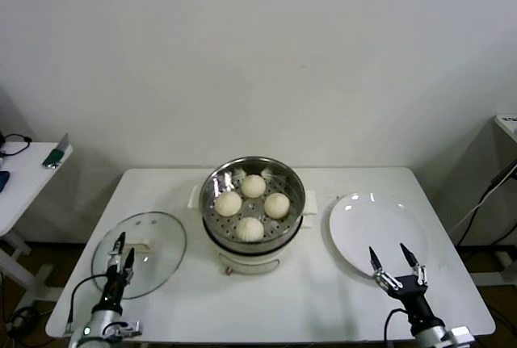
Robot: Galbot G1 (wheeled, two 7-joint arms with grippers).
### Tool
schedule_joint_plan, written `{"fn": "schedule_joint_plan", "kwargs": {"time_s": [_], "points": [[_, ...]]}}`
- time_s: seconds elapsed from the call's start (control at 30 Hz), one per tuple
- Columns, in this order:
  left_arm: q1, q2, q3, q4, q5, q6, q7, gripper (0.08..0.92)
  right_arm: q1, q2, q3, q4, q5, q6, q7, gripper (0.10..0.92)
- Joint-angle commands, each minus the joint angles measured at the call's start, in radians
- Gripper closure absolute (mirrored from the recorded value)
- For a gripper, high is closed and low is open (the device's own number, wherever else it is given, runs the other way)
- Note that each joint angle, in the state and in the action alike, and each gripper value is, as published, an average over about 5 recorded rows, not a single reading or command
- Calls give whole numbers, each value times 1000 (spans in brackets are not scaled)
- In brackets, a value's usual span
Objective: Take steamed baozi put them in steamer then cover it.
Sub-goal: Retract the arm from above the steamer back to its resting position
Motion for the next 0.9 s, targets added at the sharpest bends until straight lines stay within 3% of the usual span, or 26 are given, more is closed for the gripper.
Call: {"fn": "schedule_joint_plan", "kwargs": {"time_s": [0.03,0.2,0.3,0.9], "points": [[-104,27,9,115,20,7,14,177,-28,19,14,50,-3,-4,3,203],[-107,31,13,121,1,14,39,186,-28,25,10,43,-6,-3,1,203],[-107,29,14,130,1,9,42,242,-24,28,8,42,-5,-4,1,203],[-90,21,12,91,-37,5,41,762,-14,35,6,43,-9,-9,0,203]]}}
